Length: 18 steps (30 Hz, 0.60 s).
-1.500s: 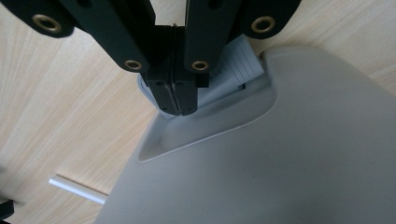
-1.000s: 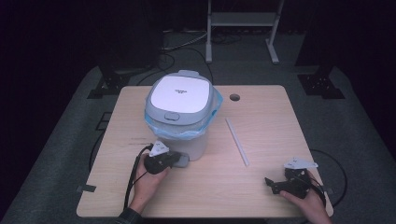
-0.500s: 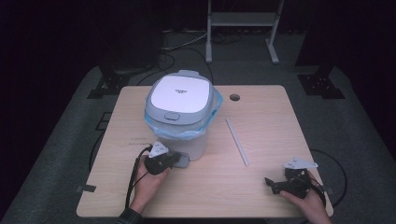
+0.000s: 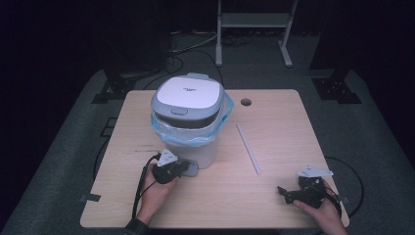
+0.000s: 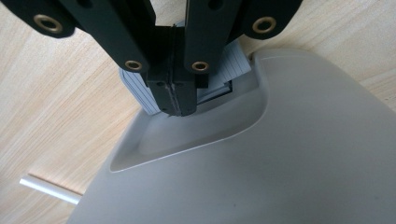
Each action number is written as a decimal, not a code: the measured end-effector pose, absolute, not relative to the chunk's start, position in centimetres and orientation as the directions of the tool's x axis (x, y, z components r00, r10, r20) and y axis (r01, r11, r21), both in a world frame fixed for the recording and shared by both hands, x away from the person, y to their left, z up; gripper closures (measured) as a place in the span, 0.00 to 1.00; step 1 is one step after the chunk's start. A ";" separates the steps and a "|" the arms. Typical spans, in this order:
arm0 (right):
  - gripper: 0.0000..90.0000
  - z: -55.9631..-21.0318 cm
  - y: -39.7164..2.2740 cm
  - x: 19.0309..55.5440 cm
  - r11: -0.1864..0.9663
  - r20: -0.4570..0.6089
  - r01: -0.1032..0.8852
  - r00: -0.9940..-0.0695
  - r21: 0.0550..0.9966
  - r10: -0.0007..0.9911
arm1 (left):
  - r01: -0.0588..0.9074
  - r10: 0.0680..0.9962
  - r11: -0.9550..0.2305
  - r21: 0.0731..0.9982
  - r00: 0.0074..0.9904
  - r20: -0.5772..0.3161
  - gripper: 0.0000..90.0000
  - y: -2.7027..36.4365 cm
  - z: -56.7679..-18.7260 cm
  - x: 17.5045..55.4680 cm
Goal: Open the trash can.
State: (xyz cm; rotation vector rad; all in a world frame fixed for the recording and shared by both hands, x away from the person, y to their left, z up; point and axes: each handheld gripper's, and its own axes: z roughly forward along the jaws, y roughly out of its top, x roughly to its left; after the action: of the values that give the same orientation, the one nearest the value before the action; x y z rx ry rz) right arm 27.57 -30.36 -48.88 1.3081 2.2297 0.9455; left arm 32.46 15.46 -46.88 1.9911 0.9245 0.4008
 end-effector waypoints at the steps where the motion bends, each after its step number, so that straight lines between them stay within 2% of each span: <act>1: 0.01 -48.9 -30.4 27.6 0.338 0.007 0.611 -0.490 0.716 0.871 | 0.459 0.738 -0.338 0.822 0.671 -0.072 1.00 15.5 -46.9 32.5; 18: 0.01 -48.9 -30.4 27.6 0.337 0.009 0.613 -0.490 0.714 0.872 | 0.468 0.742 -0.356 0.809 0.668 -0.060 1.00 15.2 -47.5 32.5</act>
State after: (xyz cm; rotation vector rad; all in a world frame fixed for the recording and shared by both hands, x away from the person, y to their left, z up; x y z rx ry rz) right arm 27.56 -30.36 -48.87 1.3115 2.2313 0.9451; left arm 32.53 15.24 -47.52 2.0181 0.9355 0.4010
